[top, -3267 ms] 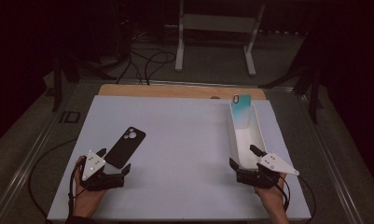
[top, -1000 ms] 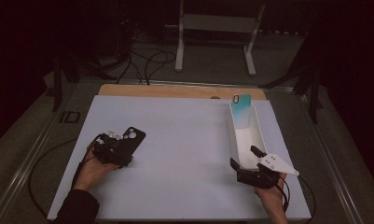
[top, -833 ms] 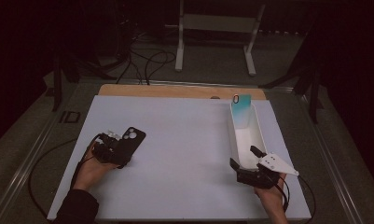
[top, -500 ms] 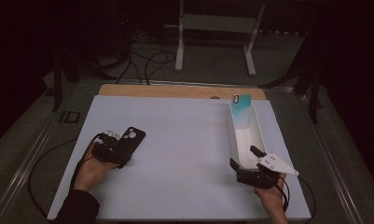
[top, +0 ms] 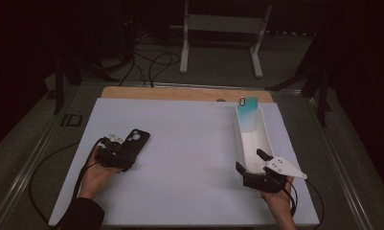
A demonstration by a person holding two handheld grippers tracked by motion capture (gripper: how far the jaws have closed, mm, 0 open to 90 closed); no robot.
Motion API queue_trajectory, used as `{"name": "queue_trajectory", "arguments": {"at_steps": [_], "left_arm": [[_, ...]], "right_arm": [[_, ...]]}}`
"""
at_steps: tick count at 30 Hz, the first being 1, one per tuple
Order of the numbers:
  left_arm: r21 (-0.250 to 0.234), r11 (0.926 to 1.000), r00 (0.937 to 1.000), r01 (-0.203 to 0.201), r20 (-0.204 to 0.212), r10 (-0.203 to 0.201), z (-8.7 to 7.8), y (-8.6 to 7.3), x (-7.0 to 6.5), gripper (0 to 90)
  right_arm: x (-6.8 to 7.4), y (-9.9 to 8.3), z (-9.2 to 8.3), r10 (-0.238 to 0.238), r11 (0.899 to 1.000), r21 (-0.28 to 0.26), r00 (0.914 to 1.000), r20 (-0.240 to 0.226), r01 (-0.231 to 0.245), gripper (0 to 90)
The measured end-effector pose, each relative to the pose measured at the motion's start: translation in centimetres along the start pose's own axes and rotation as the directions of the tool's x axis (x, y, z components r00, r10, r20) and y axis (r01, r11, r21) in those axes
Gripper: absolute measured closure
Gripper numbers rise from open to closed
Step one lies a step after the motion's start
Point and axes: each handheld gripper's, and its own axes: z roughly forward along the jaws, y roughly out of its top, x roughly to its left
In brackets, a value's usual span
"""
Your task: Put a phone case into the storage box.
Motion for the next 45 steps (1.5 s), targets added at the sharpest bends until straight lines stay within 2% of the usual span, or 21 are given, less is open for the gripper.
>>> {"name": "queue_trajectory", "arguments": {"at_steps": [10,14,19,22,28,34,37,38,45], "left_arm": [[-0.083,0.9965,1.0000,-0.006,0.000,0.006,-1.4,0.0,-1.1,15.8],[-0.104,0.9940,0.9995,-0.032,-0.011,0.031,-1.9,0.0,-1.6,15.7],[-0.130,0.9909,0.9994,-0.035,-0.010,0.034,-2.4,0.0,-1.9,15.6],[-0.150,0.9874,0.9988,-0.049,-0.006,0.049,-2.9,0.2,-2.4,15.5],[-0.183,0.9805,0.9972,-0.073,0.001,0.075,-3.7,0.7,-3.4,15.4],[-0.215,0.9723,0.9954,-0.091,0.008,0.095,-4.4,1.1,-4.1,15.3],[-0.230,0.9690,0.9952,-0.090,0.016,0.097,-4.7,1.3,-4.4,15.3],[-0.239,0.9657,0.9941,-0.101,0.014,0.107,-4.9,1.4,-4.7,15.3],[-0.262,0.9559,0.9894,-0.133,0.023,0.144,-5.5,2.0,-5.7,15.3]], "right_arm": [[0.0,0.6,0.3,0.002,1.000,0.020,0.9997,-0.023,-0.001,8.8],[-0.4,1.0,0.4,0.011,0.999,0.041,0.9999,0.006,-0.011,8.8],[-1.1,1.7,0.2,0.038,0.999,0.034,0.9992,0.011,-0.039,8.9],[-1.6,2.5,0.0,0.055,0.998,0.027,0.9985,0.003,-0.055,8.9],[-1.6,3.6,0.3,0.044,0.999,0.032,0.9987,-0.025,-0.044,8.8],[-1.4,4.3,1.1,0.075,0.994,0.084,0.9954,-0.060,-0.070,8.9],[-1.3,4.5,1.4,0.081,0.993,0.091,0.9936,-0.079,-0.074,8.9],[-1.2,4.6,1.5,0.076,0.993,0.095,0.9938,-0.081,-0.069,8.9],[-0.8,5.6,2.5,0.077,0.992,0.110,0.9919,-0.101,-0.066,8.9]]}}
